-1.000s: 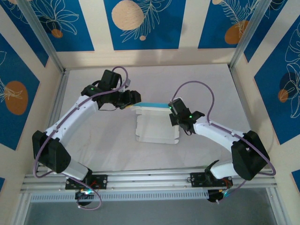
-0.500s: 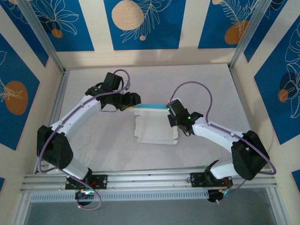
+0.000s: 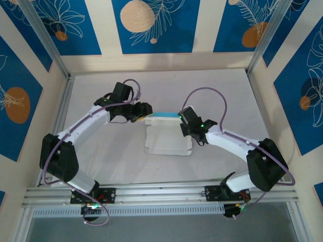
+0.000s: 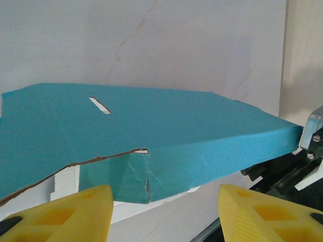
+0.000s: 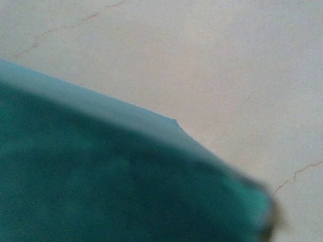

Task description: Fold the paper box

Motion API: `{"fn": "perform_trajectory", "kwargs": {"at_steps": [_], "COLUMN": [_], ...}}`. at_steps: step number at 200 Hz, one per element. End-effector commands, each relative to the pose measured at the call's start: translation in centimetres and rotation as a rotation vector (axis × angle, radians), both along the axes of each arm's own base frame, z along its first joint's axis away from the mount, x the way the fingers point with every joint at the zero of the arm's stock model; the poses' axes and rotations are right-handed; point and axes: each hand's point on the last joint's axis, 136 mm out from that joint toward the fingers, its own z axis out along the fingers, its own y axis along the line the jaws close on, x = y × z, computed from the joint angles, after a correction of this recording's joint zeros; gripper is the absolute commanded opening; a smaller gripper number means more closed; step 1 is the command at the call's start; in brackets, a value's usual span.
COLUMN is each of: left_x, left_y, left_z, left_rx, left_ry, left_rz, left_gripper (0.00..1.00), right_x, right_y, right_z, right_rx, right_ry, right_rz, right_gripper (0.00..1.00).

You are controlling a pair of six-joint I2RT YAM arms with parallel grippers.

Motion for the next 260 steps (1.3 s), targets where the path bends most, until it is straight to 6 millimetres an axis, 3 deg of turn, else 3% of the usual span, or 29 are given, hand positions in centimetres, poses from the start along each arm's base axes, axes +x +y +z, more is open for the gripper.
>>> {"fn": "perform_trajectory", "kwargs": {"at_steps": [1, 37, 79, 165, 229, 260], "left_x": [0.4, 0.9, 1.4, 2.1, 1.9, 1.9], "left_y": [-0.5, -1.2, -1.6, -1.4, -1.8, -1.8], "left_z": [0.7, 1.7, 2.5, 4.7, 5.6, 5.7], "left_rx": [-0.07, -0.137, -0.207, -0.397, -0.49, -0.491], "left_ry": [0.001, 0.001, -0.037, -0.114, -0.121, -0.129], "left_rz": [0.013, 0.035, 0.038, 0.057, 0.057, 0.051], "left_gripper": [0.57, 0.56, 0.42, 0.21, 0.0, 0.0], "right_x": [0.7, 0.6, 0.5, 0.1, 0.1, 0.1], "right_y": [0.9, 1.1, 1.2, 1.7, 1.7, 1.6], "right_z": [1.3, 1.4, 1.6, 4.5, 4.5, 4.6], "right_rx": [0.031, 0.043, 0.062, 0.174, 0.178, 0.173], "right_ry": [-0.024, -0.024, -0.03, -0.064, -0.055, -0.057], "right_rz": [0.005, 0.007, 0.008, 0.038, 0.031, 0.033], "right_gripper": [0.0, 0.0, 0.0, 0.0, 0.0, 0.0]}}
